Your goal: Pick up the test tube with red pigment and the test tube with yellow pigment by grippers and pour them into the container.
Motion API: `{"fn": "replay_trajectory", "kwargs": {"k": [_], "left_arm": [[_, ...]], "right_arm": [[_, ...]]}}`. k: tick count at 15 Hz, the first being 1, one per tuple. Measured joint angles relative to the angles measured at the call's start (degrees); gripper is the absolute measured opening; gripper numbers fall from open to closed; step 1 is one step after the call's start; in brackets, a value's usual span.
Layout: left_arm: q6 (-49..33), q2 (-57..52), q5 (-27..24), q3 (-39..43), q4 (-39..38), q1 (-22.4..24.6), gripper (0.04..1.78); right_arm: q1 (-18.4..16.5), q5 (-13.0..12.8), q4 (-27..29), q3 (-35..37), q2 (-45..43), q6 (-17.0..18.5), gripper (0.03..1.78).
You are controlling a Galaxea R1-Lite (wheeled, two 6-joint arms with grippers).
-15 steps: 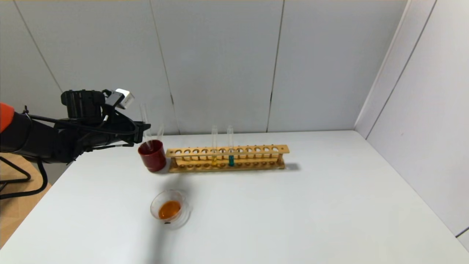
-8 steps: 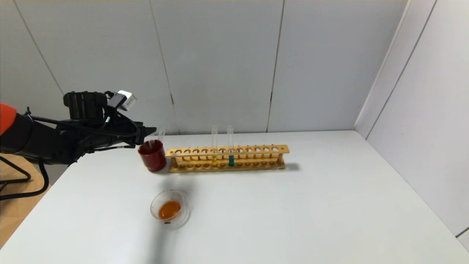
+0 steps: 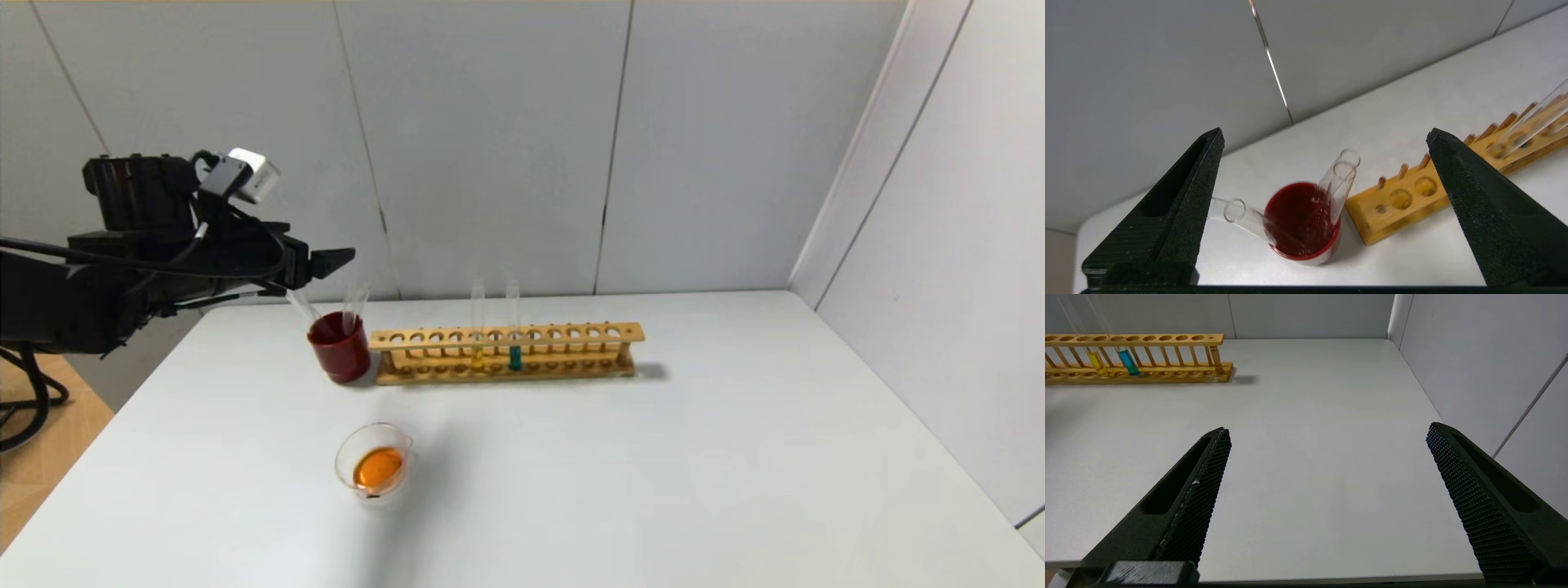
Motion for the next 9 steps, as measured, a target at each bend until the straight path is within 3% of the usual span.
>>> {"fn": "replay_trajectory", "kwargs": {"k": [4,9], "left_arm": [[0.27,-10.45,4.08,-0.24,4.17,-1.11,1.75],[0.52,-29.90,16.81,3.61,17.18,-2.84,1.75]], "right_arm": [[0.00,0.00,0.00,0.00,0.00,0.00,1.75],[0.00,0.00,-0.02,0.00,0.00,0.00,1.75]]}}
